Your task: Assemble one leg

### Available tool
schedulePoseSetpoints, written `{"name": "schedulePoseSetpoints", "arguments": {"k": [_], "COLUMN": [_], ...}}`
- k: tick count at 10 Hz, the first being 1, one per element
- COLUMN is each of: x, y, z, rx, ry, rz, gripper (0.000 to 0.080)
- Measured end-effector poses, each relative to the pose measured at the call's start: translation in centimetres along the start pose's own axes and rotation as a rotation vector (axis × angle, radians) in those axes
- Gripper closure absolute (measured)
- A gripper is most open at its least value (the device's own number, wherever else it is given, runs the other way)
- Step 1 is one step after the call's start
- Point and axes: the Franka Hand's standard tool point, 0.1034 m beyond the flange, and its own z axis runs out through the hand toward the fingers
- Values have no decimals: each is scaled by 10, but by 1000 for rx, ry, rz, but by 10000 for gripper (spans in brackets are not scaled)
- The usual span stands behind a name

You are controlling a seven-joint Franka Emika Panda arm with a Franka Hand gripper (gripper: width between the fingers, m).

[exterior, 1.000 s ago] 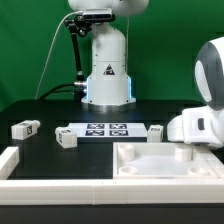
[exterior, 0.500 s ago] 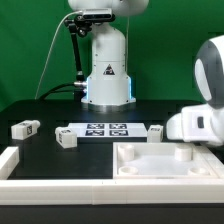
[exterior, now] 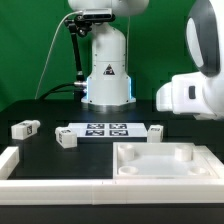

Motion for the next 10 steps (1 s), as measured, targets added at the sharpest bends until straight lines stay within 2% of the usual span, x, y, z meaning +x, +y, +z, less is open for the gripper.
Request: {"name": "schedulePoseSetpoints", "arguments": {"k": [2,3,4,7,8,9,10], "x": [3,9,16,8,2,4,0], "y": [-3,-5,-8,13,24,34,47], "z": [-4,-8,-19,-46,-57,-79,-94], "rx": [6,15,33,76,81,97,102], "ry": [46,94,216,558,609,742,869], "rz": [-1,-1,-14,-33,-37,-42,-51], "gripper": [511,511,511,509,509,509,509]}}
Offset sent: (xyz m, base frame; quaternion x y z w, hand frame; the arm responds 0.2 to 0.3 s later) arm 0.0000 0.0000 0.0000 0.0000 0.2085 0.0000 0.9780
